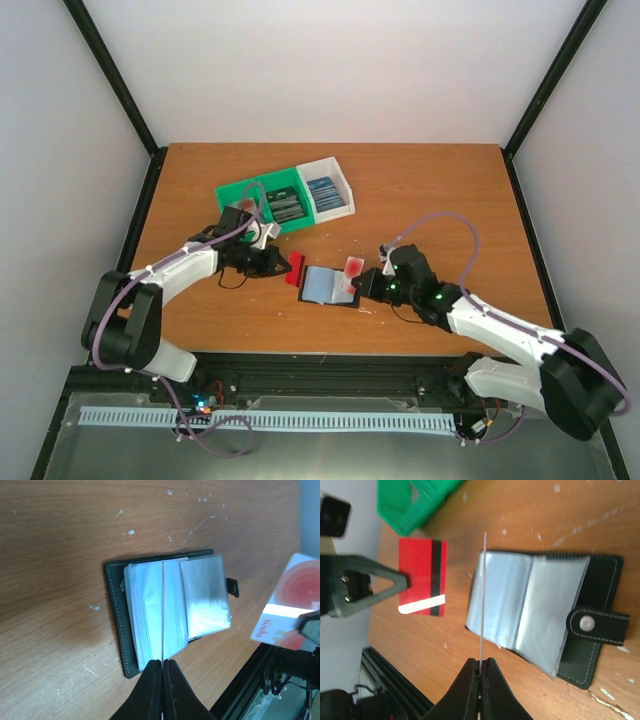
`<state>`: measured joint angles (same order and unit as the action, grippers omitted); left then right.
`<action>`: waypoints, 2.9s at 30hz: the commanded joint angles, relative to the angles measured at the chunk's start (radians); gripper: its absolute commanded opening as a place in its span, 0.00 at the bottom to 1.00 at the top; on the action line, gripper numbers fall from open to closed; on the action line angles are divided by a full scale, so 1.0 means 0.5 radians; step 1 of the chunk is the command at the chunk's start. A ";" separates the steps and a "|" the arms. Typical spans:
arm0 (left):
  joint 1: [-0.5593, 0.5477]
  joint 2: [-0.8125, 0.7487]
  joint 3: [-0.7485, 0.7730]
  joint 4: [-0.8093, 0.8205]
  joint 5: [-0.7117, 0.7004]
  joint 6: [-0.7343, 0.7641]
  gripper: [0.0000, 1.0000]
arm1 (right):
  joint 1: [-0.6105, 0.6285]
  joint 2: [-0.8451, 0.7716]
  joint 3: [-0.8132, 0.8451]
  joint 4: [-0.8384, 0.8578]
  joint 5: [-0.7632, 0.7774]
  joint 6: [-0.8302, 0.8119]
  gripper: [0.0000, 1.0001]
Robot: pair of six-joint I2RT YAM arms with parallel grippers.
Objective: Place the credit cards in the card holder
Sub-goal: Insert the credit card into the card holder.
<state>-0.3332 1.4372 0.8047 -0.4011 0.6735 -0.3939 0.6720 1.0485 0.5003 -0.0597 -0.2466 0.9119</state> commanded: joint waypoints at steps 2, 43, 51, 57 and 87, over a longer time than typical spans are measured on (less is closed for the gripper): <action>-0.007 0.170 0.108 -0.027 0.104 0.138 0.01 | -0.021 0.304 -0.059 0.284 -0.330 -0.083 0.03; -0.011 0.465 0.086 0.043 -0.108 -0.030 0.01 | -0.187 1.157 0.113 0.607 -0.794 -0.088 0.03; -0.021 0.460 0.057 0.061 -0.105 -0.046 0.01 | -0.164 1.267 0.124 0.731 -0.834 -0.048 0.03; -0.021 0.463 0.052 0.065 -0.098 -0.050 0.01 | -0.134 1.385 0.177 0.812 -0.859 -0.038 0.03; -0.020 0.434 0.031 0.078 -0.114 -0.062 0.01 | 0.040 1.246 0.380 0.259 -0.331 -0.083 0.24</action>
<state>-0.3332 1.6463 0.8253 -0.3798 0.6430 -0.4244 0.6735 1.6539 0.6559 0.1467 -0.4690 0.8982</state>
